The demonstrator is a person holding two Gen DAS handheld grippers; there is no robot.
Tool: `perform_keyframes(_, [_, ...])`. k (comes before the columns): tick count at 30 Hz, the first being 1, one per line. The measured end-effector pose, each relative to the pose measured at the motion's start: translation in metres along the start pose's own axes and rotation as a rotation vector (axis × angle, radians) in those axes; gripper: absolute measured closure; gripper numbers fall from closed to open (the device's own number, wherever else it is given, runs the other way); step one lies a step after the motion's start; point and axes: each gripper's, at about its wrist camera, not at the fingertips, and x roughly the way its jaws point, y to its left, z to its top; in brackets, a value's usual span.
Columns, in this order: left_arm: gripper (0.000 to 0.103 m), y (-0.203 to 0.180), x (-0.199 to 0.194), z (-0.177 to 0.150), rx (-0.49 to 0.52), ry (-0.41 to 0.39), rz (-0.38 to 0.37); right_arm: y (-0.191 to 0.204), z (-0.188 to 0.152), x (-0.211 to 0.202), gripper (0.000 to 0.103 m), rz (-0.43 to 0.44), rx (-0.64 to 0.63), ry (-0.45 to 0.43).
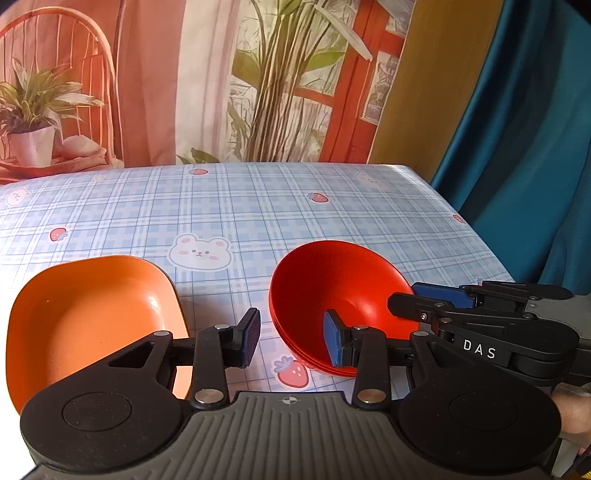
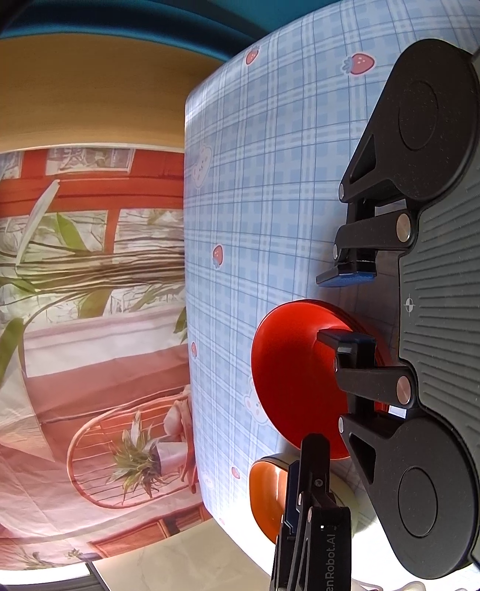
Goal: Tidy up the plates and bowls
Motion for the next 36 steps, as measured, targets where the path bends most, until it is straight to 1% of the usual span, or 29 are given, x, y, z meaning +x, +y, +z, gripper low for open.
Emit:
perform_keyframes(6, [0.064, 0.005, 0.009, -0.004, -0.028, 0.028, -0.017, 0.0, -0.002, 0.007, 0.079, 0.012, 0.013, 0.008])
perform_keyframes(11, [0.064, 0.007, 0.018, -0.008, -0.057, 0.056, -0.047, 0.002, -0.004, 0.013, 0.079, 0.033, 0.024, 0.016])
perform_keyframes(19, [0.065, 0.005, 0.023, -0.011, -0.059, 0.053, -0.076, 0.002, -0.006, 0.017, 0.079, 0.054, 0.041, 0.015])
perform_keyframes(22, [0.065, 0.004, 0.024, -0.011, -0.056, 0.049, -0.07, 0.001, -0.006, 0.017, 0.079, 0.059, 0.049, 0.013])
perform_keyframes(26, [0.072, 0.005, 0.024, -0.011, -0.057, 0.046, -0.063, 0.0, -0.007, 0.017, 0.079, 0.057, 0.046, 0.009])
perform_keyframes(36, [0.073, 0.003, 0.023, -0.011, -0.046, 0.049, -0.062, 0.002, -0.007, 0.015, 0.082, 0.042, 0.036, 0.011])
